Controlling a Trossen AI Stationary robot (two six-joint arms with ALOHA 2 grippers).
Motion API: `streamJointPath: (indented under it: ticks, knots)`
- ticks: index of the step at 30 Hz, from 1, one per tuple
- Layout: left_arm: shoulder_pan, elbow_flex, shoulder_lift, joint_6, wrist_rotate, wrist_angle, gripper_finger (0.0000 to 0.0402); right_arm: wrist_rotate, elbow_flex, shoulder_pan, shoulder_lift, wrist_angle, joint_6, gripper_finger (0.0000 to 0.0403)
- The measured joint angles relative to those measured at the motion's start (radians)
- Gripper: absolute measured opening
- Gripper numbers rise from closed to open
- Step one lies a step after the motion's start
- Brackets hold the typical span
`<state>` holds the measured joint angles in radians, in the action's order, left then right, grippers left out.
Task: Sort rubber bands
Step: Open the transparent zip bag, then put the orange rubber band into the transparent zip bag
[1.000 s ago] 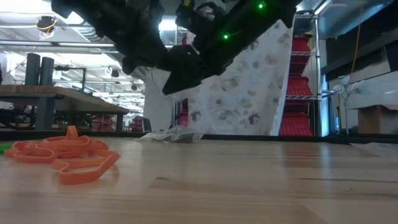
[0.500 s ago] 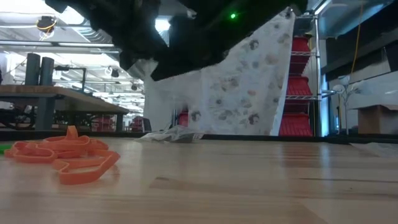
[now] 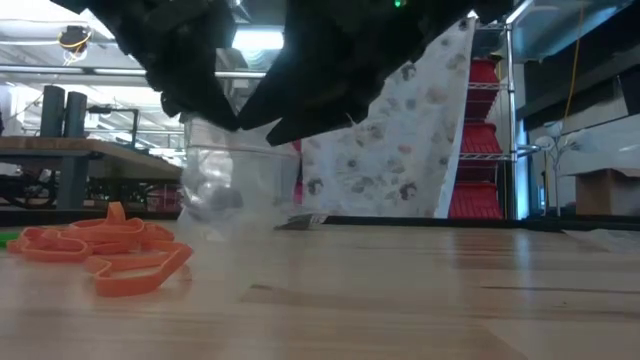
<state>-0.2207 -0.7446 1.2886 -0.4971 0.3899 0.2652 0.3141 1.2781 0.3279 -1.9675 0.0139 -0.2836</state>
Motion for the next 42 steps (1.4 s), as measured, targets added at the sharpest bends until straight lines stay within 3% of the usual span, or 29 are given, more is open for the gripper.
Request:
streamJointPath:
  ticks: [9, 14, 20, 26, 30, 35, 42]
  knots:
    - [-0.002, -0.021, -0.019, 0.072, -0.005, -0.049, 0.0132, 0.007, -0.001, 0.000, 0.025, 0.023, 0.003, 0.0326]
    - [-0.023, -0.069, -0.070, 0.155, -0.008, 0.011, 0.0168, 0.012, -0.001, 0.000, 0.091, 0.095, 0.027, 0.0326]
    - [-0.105, -0.083, -0.154, 0.036, -0.032, 0.146, 0.0168, -0.035, 0.000, 0.014, 0.140, 0.125, 0.003, 0.0326]
    - [-0.222, -0.082, -0.157, -0.069, -0.040, 0.220, 0.0160, -0.203, 0.001, 0.081, 0.120, 0.032, 0.031, 0.0326]
    - [-0.272, -0.081, -0.136, -0.122, -0.038, 0.217, 0.0159, -0.226, -0.002, 0.115, 0.072, 0.030, 0.125, 0.0326]
    - [-0.296, -0.081, -0.111, -0.183, 0.002, 0.211, 0.0159, -0.334, 0.001, 0.096, 0.024, -0.108, 0.241, 0.0326]
    - [-0.299, -0.081, -0.072, -0.236, 0.025, 0.158, 0.0159, -0.348, 0.000, 0.075, -0.068, -0.130, 0.527, 0.0326]
